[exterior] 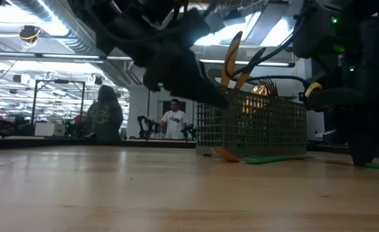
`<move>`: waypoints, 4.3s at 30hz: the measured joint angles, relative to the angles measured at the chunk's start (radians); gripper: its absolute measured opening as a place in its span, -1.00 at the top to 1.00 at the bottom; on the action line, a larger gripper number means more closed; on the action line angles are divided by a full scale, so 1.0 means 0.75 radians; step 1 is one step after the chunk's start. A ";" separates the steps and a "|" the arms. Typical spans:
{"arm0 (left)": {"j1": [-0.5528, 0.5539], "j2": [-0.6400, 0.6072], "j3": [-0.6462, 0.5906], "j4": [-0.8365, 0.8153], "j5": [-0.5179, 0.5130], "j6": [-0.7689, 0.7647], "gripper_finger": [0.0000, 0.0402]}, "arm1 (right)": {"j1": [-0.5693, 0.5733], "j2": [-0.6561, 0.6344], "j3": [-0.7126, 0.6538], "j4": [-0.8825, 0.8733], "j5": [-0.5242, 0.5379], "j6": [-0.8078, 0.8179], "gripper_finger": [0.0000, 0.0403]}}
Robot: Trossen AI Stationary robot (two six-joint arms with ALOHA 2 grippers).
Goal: Sort silverware
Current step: Put the bottom right knife into the basket
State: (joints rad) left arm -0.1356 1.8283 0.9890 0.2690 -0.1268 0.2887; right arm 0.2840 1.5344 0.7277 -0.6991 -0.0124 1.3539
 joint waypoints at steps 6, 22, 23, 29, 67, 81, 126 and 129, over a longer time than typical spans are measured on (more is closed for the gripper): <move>0.001 -0.085 0.000 -0.080 -0.003 -0.050 0.38 | 0.000 0.000 0.000 0.001 -0.006 -0.033 0.84; 0.001 -0.180 -0.001 -0.207 -0.031 -0.090 0.38 | -0.003 0.005 0.124 -0.056 -0.068 -0.213 0.84; 0.001 -0.185 -0.001 -0.214 -0.031 -0.090 0.38 | -0.003 0.005 0.124 -0.056 -0.076 -0.216 0.84; 0.001 -0.233 -0.001 -0.267 -0.045 -0.096 0.38 | -0.003 0.004 0.125 -0.044 -0.146 -0.249 0.84; -0.003 -0.364 -0.001 -0.314 -0.045 -0.109 0.38 | -0.004 -0.006 0.128 0.052 -0.333 -0.524 0.84; -0.003 -0.364 -0.001 -0.315 -0.045 -0.107 0.38 | -0.004 -0.141 0.130 0.050 -0.299 -0.521 0.84; -0.002 -0.363 -0.001 -0.310 -0.045 -0.066 0.38 | -0.004 -0.653 0.130 0.134 -0.119 -0.567 0.84; -0.002 -0.363 -0.001 -0.309 -0.045 -0.066 0.38 | -0.004 -0.695 0.130 0.174 -0.074 -0.608 0.84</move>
State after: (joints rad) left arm -0.1368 1.5562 0.9886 0.0372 -0.1608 0.2390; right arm 0.2813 1.0131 0.8249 -0.5684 -0.0678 0.8976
